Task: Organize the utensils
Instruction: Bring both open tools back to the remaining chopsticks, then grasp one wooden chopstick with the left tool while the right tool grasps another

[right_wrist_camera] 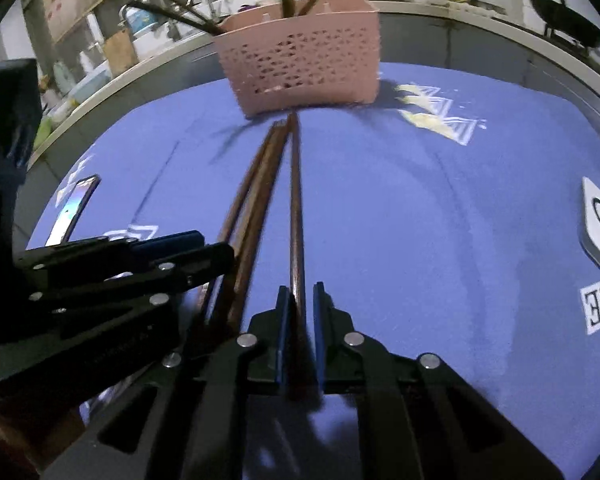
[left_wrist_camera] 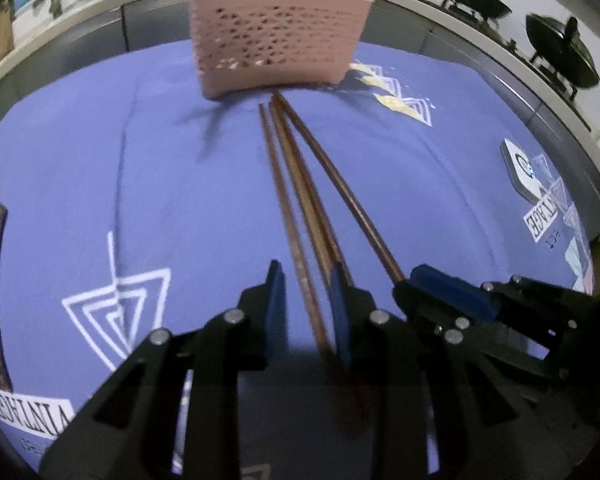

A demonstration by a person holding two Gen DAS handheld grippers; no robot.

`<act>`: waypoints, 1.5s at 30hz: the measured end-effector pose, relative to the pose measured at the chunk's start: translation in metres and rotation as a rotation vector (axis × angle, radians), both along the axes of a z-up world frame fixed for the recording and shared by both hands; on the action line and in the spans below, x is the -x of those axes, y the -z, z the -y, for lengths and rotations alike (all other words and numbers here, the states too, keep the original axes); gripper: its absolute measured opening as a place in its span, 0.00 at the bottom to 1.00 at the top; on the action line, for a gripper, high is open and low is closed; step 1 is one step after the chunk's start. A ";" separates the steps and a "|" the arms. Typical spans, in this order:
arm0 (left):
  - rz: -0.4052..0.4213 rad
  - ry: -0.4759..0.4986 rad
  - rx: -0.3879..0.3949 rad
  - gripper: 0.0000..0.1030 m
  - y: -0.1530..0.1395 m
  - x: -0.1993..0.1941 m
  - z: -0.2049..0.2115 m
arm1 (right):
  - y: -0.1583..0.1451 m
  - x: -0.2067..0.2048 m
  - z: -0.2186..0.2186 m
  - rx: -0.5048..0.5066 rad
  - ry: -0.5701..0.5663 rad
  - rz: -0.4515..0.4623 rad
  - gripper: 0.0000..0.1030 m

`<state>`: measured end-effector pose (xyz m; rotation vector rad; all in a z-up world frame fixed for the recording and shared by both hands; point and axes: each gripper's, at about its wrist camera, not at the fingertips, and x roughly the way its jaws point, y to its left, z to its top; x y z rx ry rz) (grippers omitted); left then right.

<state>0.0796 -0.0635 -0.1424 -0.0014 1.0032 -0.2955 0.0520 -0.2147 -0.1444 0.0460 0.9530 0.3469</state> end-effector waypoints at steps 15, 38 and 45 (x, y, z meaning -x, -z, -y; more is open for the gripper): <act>-0.066 -0.070 0.148 0.18 0.003 -0.008 -0.048 | -0.017 0.004 0.003 -0.065 -0.022 0.032 0.10; -0.094 -0.118 0.171 0.17 -0.005 -0.040 -0.062 | 0.001 -0.032 0.003 -0.035 -0.009 -0.002 0.10; -0.074 -0.044 0.109 0.17 -0.003 -0.034 -0.038 | -0.002 -0.026 0.005 -0.051 0.003 0.007 0.11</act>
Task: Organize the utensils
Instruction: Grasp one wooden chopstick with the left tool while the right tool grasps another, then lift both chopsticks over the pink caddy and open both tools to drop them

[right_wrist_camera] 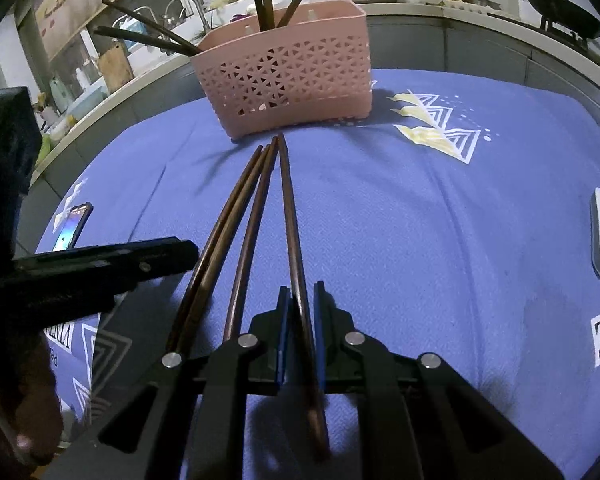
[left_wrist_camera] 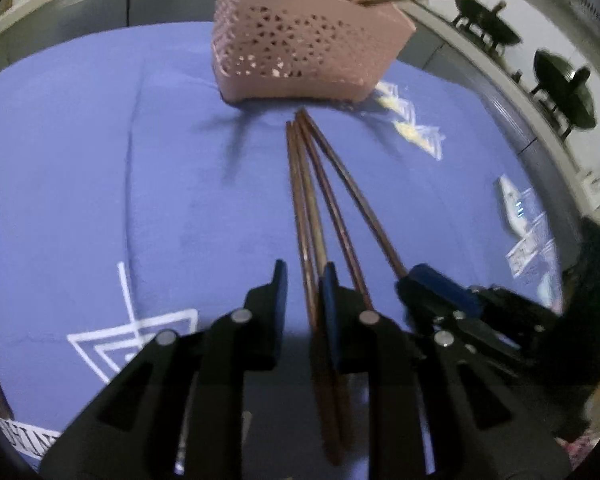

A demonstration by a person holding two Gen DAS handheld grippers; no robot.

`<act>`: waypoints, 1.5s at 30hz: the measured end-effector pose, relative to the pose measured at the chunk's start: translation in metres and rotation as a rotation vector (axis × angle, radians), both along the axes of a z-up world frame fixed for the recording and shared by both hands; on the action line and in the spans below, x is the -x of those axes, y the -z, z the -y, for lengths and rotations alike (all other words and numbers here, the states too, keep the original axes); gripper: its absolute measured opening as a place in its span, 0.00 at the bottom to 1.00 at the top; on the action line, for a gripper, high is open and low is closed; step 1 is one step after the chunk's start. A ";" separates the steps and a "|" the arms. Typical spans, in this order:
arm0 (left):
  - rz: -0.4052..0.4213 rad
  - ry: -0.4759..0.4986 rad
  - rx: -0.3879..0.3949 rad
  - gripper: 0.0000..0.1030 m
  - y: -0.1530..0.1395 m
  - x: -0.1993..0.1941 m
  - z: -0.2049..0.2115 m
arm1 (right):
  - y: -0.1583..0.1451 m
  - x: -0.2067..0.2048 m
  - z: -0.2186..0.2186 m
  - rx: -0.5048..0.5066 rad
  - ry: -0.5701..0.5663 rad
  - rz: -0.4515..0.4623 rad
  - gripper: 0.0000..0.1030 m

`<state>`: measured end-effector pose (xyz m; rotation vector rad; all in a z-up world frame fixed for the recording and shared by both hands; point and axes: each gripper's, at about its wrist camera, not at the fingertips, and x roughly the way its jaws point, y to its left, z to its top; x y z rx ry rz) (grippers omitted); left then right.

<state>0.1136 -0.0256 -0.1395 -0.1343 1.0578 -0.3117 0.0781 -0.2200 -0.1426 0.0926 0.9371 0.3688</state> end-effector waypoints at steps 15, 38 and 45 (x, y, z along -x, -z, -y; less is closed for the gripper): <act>0.077 0.014 -0.195 0.06 0.004 -0.004 0.024 | 0.000 0.002 -0.013 0.105 -0.038 0.046 0.07; 0.083 0.143 -0.231 0.05 0.004 -0.035 0.008 | -0.010 -0.080 -0.034 0.186 -0.180 -0.088 0.20; 0.182 0.126 -0.083 0.04 -0.043 -0.022 -0.011 | -0.050 -0.070 -0.028 0.041 -0.187 -0.014 0.05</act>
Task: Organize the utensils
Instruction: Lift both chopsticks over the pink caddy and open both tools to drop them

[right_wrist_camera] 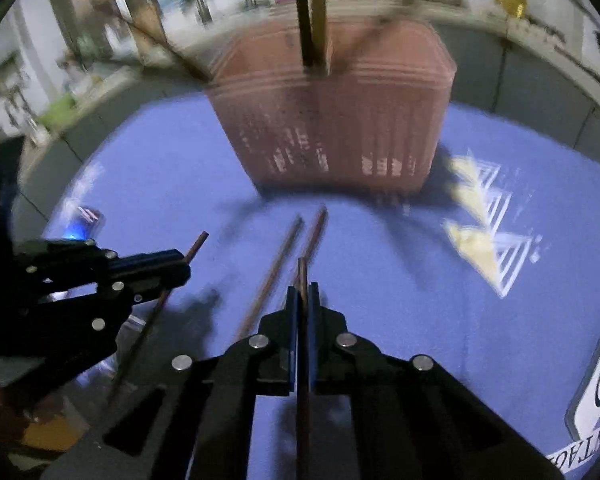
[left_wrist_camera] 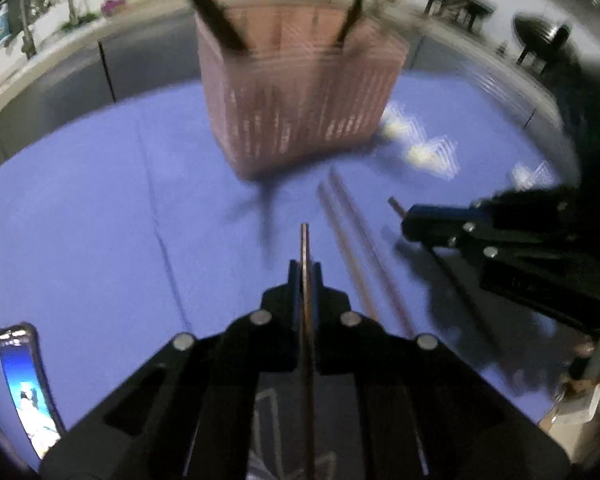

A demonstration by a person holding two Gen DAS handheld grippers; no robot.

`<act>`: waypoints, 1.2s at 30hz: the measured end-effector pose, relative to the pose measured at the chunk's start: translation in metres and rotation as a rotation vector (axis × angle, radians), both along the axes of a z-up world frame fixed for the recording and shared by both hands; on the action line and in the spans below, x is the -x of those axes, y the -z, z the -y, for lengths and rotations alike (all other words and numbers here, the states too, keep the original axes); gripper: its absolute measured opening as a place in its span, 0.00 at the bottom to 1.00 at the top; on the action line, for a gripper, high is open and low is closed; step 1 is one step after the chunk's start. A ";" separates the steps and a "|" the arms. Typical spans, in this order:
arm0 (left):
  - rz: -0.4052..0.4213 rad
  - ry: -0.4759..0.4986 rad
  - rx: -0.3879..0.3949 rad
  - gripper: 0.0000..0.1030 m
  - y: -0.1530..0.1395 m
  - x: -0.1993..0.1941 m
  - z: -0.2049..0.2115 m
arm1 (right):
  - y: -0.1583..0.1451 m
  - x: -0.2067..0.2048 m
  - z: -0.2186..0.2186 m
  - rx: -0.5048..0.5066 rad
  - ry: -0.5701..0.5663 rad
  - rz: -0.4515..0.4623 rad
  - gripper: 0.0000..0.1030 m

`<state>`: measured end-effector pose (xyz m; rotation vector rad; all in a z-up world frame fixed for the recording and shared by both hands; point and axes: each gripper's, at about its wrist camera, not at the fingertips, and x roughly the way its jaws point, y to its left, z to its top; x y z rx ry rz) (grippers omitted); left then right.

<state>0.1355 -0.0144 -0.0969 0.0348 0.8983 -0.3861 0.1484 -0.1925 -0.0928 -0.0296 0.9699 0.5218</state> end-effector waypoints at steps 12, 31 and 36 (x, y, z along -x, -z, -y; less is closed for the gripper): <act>0.331 -0.009 0.140 0.04 -0.111 0.065 -0.029 | -0.122 0.080 0.012 -0.129 0.024 0.490 0.05; 0.632 -0.111 0.141 0.04 -0.258 0.010 -0.015 | -0.245 0.001 -0.003 -0.250 0.118 0.735 0.05; 0.653 -0.173 0.108 0.04 -0.230 -0.033 -0.004 | -0.206 -0.031 -0.017 -0.199 0.154 0.778 0.05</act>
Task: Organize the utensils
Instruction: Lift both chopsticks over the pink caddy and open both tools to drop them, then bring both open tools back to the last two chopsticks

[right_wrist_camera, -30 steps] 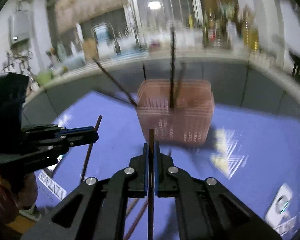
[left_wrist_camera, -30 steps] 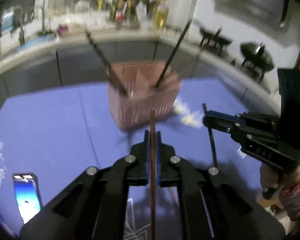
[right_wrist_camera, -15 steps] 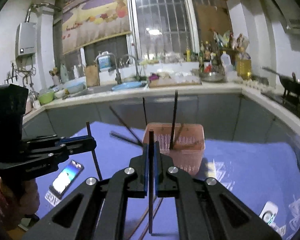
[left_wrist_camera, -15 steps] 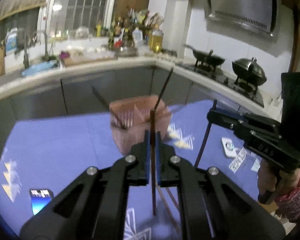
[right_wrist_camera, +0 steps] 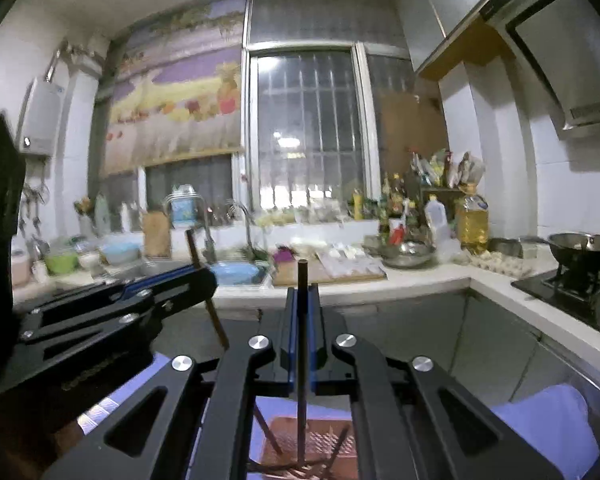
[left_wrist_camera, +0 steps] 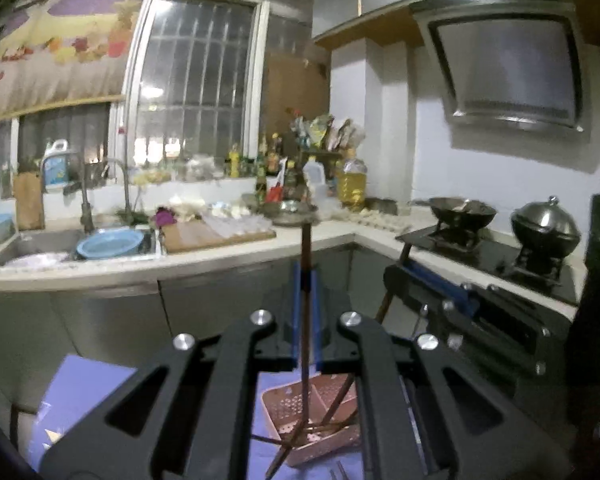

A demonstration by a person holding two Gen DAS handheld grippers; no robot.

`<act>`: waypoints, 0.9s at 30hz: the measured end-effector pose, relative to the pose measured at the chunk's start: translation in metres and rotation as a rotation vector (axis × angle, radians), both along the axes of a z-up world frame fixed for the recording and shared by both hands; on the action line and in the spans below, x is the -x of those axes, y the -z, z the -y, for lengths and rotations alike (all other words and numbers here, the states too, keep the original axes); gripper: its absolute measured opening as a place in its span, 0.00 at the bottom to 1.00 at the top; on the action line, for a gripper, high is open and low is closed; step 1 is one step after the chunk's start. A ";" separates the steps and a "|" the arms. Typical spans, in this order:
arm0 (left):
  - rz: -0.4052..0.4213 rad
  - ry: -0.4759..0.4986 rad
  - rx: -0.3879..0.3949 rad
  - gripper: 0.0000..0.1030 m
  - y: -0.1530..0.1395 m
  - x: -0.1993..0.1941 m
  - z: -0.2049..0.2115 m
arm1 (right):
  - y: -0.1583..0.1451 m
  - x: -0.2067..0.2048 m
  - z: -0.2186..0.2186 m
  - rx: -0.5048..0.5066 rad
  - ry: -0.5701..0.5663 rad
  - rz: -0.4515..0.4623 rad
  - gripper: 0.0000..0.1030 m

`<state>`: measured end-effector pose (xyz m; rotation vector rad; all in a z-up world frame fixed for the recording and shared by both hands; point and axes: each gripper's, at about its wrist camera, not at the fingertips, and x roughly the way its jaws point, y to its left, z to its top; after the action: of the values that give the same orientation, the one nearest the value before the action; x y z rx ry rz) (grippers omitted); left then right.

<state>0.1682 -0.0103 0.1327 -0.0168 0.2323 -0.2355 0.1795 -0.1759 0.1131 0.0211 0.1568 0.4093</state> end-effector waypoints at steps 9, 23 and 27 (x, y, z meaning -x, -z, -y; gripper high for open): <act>-0.316 0.041 -0.019 0.06 0.099 -0.031 0.008 | 0.069 0.004 0.003 0.056 -0.070 -0.150 0.07; -0.028 0.077 0.124 0.44 0.024 0.106 -0.046 | 0.042 0.122 0.047 -0.091 -0.118 -0.101 0.34; -0.140 0.121 0.115 0.44 0.076 0.129 -0.052 | 0.129 0.121 0.035 0.044 -0.083 -0.410 0.22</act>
<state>0.0390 0.0415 0.0567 -0.1338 0.3591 -0.3683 0.0583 -0.2113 -0.0156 0.0552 0.5720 0.4808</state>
